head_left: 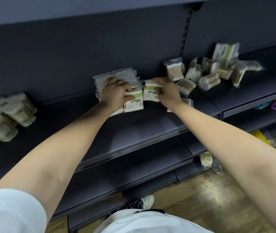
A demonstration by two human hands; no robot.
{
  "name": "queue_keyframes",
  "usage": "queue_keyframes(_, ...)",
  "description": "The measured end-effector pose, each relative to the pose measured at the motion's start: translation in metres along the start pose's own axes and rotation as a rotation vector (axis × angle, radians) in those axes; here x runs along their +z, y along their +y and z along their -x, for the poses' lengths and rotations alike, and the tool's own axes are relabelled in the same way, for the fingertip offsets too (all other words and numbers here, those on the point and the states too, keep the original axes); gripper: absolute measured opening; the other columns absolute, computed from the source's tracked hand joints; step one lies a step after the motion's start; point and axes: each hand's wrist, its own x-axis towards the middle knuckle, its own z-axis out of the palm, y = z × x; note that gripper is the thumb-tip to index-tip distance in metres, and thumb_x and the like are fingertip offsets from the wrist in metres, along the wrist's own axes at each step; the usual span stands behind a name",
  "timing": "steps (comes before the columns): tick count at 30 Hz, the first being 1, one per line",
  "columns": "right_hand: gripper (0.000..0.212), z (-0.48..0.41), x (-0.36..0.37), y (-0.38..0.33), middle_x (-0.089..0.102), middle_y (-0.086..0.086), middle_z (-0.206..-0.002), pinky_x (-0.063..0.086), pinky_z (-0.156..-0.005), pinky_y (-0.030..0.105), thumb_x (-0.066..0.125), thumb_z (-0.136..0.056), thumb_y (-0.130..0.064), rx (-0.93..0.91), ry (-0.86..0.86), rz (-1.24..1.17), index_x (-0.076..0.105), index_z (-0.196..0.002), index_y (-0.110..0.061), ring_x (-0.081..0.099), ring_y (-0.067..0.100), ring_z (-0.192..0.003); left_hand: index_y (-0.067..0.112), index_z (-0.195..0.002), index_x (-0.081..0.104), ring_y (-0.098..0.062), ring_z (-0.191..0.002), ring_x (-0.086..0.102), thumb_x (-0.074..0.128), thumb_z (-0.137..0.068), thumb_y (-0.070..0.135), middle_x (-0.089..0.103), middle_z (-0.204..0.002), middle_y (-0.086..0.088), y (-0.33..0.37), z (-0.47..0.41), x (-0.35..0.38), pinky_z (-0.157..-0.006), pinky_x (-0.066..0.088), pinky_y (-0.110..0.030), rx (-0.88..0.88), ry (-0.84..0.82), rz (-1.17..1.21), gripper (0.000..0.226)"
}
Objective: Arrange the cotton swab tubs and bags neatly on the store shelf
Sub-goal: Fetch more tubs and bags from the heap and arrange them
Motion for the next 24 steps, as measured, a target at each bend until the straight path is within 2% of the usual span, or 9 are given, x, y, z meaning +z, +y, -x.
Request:
queue_keyframes(2, 0.040, -0.004, 0.000, -0.002, 0.058, 0.009, -0.123, 0.029, -0.089, 0.007, 0.051, -0.086, 0.004, 0.010, 0.076, -0.040, 0.057, -0.123, -0.010, 0.053, 0.021, -0.116, 0.014, -0.093, 0.067, -0.027, -0.107, 0.052, 0.070, -0.073, 0.047, 0.067, -0.102, -0.001, -0.002, 0.001, 0.006, -0.100, 0.027, -0.036, 0.004, 0.050, 0.009, 0.039)
queue_keyframes(4, 0.037, -0.008, 0.000, 0.001, 0.059, 0.010, -0.122, 0.029, -0.086, 0.005, 0.053, -0.086, 0.002, 0.033, 0.113, -0.053, 0.057, -0.122, -0.007, 0.055, 0.020, -0.113, 0.014, -0.091, 0.066, -0.028, -0.105, 0.053, 0.070, -0.074, 0.046, 0.067, -0.100, -0.002, -0.002, 0.002, 0.010, -0.096, 0.030, -0.038, -0.008, 0.076, 0.022, 0.036)
queue_keyframes(10, 0.035, -0.022, -0.001, 0.010, 0.060, 0.007, -0.122, 0.034, -0.092, 0.013, 0.052, -0.087, 0.002, 0.052, 0.069, 0.002, 0.061, -0.118, -0.011, 0.053, 0.020, -0.116, 0.014, -0.093, 0.064, -0.028, -0.105, 0.052, 0.071, -0.075, 0.046, 0.064, -0.100, -0.003, -0.006, -0.003, 0.009, -0.093, 0.032, -0.038, 0.029, 0.039, 0.035, 0.038)
queue_keyframes(15, 0.049, -0.034, -0.012, 0.025, 0.056, 0.008, -0.124, 0.041, -0.098, 0.029, 0.045, -0.080, 0.010, 0.084, 0.087, 0.188, 0.062, -0.117, -0.016, 0.049, 0.030, -0.117, 0.014, -0.093, 0.065, -0.027, -0.104, 0.052, 0.071, -0.074, 0.047, 0.065, -0.100, -0.002, -0.009, -0.003, 0.009, -0.094, 0.031, -0.037, 0.035, 0.039, 0.038, 0.039)
queue_keyframes(18, 0.053, -0.040, -0.019, 0.026, 0.054, 0.009, -0.127, 0.037, -0.104, 0.032, 0.044, -0.077, 0.014, 0.147, 0.121, 0.240, 0.061, -0.118, -0.015, 0.046, 0.029, -0.120, 0.015, -0.091, 0.065, -0.027, -0.103, 0.053, 0.071, -0.072, 0.051, 0.065, -0.098, -0.002, -0.010, -0.005, 0.007, -0.095, 0.032, -0.037, 0.053, 0.028, 0.021, 0.041)
queue_keyframes(21, 0.053, -0.044, -0.019, 0.018, 0.056, 0.010, -0.128, 0.038, -0.103, 0.030, 0.046, -0.076, 0.013, 0.116, 0.137, 0.185, 0.059, -0.121, -0.012, 0.049, 0.028, -0.120, 0.016, -0.091, 0.065, -0.026, -0.102, 0.055, 0.059, -0.069, 0.064, 0.065, -0.096, -0.001, -0.012, -0.010, 0.002, -0.094, 0.034, -0.038, 0.048, 0.039, 0.065, 0.053)
queue_keyframes(24, 0.046, -0.049, -0.015, 0.012, 0.058, 0.007, -0.128, 0.036, -0.097, 0.018, 0.048, -0.082, 0.009, 0.078, 0.103, 0.080, 0.058, -0.123, -0.010, 0.051, 0.022, -0.120, 0.017, -0.098, 0.064, -0.025, -0.101, 0.055, 0.057, -0.070, 0.065, 0.066, -0.101, 0.001, -0.011, -0.022, -0.004, -0.089, 0.034, -0.033, 0.053, 0.063, 0.118, 0.056)
